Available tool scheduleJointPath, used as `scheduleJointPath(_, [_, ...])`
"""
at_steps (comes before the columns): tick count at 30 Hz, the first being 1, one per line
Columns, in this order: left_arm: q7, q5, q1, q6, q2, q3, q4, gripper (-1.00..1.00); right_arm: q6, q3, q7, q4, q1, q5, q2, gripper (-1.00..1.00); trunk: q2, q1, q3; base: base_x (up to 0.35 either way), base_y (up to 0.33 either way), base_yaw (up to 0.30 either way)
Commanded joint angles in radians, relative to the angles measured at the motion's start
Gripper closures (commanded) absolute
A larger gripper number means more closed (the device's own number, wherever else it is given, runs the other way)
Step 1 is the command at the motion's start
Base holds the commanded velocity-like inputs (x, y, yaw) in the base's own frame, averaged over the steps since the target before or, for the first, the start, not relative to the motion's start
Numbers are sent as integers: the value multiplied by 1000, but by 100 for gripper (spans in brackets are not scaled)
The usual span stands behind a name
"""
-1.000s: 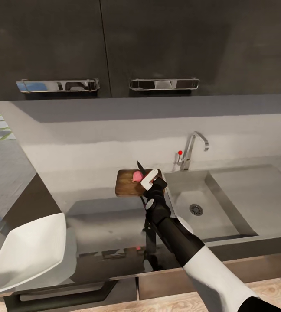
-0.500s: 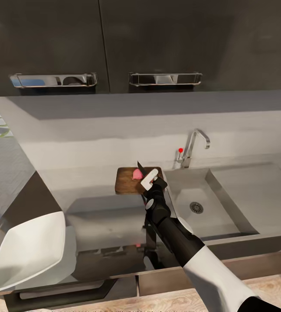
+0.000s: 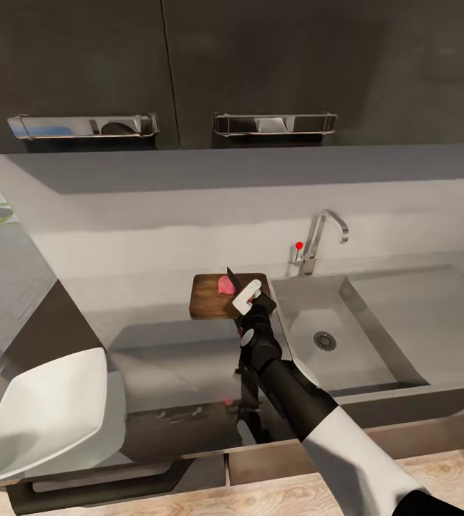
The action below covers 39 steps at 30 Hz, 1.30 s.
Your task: In the kitchen, take the Vidalia onion out of the sink, dice it on the chopping board with the paring knife, put the diced onion into the bowl on the countertop, then place both the paring knife and the chopping board into the sink.
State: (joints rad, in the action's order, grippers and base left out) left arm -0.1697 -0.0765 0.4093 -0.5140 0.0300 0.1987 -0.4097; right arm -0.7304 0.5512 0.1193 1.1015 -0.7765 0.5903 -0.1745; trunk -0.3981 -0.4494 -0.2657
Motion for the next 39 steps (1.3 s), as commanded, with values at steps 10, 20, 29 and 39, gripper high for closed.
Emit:
scheduleJointPath(10, [-6, -8, 0, -1, -1, 8, -1, -100, -6, 3, 5, 0, -1, -1, 0, 100, -2, -1, -2, 0, 0, 0])
scheduleJointPath(20, [-7, -8, 0, -1, -1, 9, -1, -100, -6, 3, 5, 0, -1, -1, 0, 100, -2, -1, -2, 0, 0, 0])
scheduleJointPath(29, [-7, -8, 0, -1, -1, 8, -1, -100, -6, 3, 5, 0, -1, -1, 0, 100, -2, -1, -2, 0, 0, 0])
scheduleJointPath(39, [-7, -8, 0, -1, -1, 8, -1, -100, -6, 3, 5, 0, -1, -1, 0, 100, -2, -1, -2, 0, 0, 0])
